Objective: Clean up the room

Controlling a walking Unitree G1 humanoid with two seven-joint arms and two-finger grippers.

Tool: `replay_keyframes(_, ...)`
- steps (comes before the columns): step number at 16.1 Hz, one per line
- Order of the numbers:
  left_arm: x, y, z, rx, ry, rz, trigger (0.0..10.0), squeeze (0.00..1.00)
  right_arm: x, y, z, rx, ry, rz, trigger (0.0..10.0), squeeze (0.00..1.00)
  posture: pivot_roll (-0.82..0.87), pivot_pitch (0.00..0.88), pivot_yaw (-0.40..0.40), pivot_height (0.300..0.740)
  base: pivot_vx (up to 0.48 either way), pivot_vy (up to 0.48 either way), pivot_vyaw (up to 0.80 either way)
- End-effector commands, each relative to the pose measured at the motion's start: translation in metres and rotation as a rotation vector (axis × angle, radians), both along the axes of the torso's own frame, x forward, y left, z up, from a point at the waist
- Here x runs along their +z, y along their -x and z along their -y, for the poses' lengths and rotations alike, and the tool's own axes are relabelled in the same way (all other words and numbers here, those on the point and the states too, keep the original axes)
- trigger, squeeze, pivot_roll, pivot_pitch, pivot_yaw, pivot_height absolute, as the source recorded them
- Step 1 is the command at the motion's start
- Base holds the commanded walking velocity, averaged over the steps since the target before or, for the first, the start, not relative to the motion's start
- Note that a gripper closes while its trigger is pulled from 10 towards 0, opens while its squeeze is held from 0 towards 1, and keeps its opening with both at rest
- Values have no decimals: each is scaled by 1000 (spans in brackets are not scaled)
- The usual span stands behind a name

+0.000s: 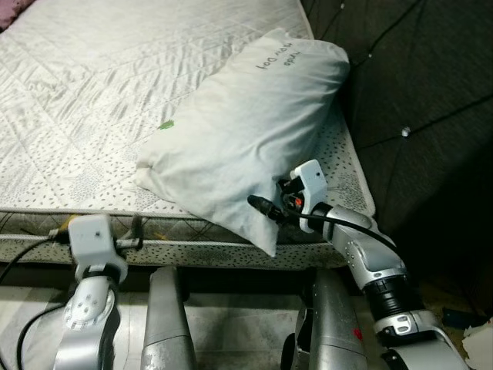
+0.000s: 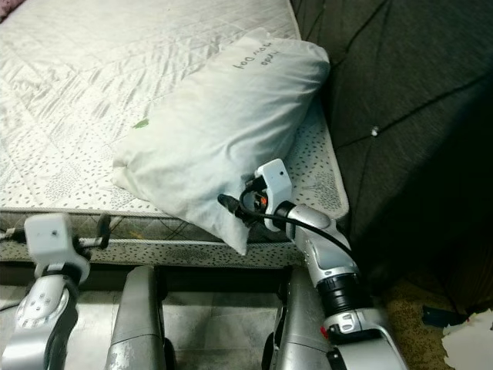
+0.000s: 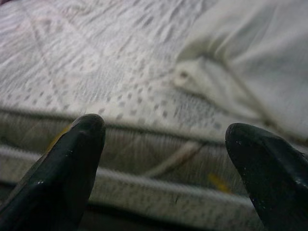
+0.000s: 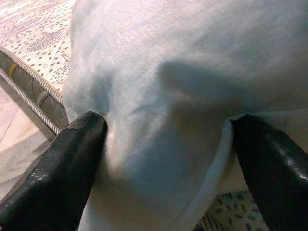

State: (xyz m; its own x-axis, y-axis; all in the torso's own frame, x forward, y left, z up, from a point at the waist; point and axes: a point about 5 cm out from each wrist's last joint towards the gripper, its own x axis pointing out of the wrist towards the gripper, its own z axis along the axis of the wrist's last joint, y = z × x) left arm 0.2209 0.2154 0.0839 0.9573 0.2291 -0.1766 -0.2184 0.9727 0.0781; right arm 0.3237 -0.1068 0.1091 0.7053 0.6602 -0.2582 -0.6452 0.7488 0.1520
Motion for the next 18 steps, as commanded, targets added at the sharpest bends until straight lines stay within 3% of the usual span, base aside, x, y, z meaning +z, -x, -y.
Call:
replay_keyframes(1,1,0,-4,13,-14,-9,10000,0,9,-2,-11,-9,-11,26,10000,0,181,31,16,485,0,0,0)
replay_keyframes(2,3,-3,-3,-2,-26,0,10000,0,13,-4,-21,-30,-41,29,6941,0,184,27,16,485,0,0,0)
replay_keyframes(3,4,-6,-3,-4,-30,4,10000,0,14,-7,-27,-76,-63,15,0,0,186,24,16,485,0,0,0)
replay_keyframes(5,8,-11,-4,-3,-39,15,10000,0,11,-14,-37,-184,-111,-68,0,0,191,15,16,485,0,0,0)
replay_keyframes(7,11,-11,-6,4,-44,17,10000,0,7,-13,-41,-165,-87,-90,0,0,200,8,14,485,0,0,0)
replay_keyframes(12,13,-15,-9,14,-49,30,10000,0,1,-20,-33,-215,-70,-150,0,0,201,4,15,485,0,0,0)
replay_keyframes(18,16,-25,-7,-2,-52,44,10000,0,2,-35,-25,-273,19,-67,0,0,206,0,20,485,0,0,0)
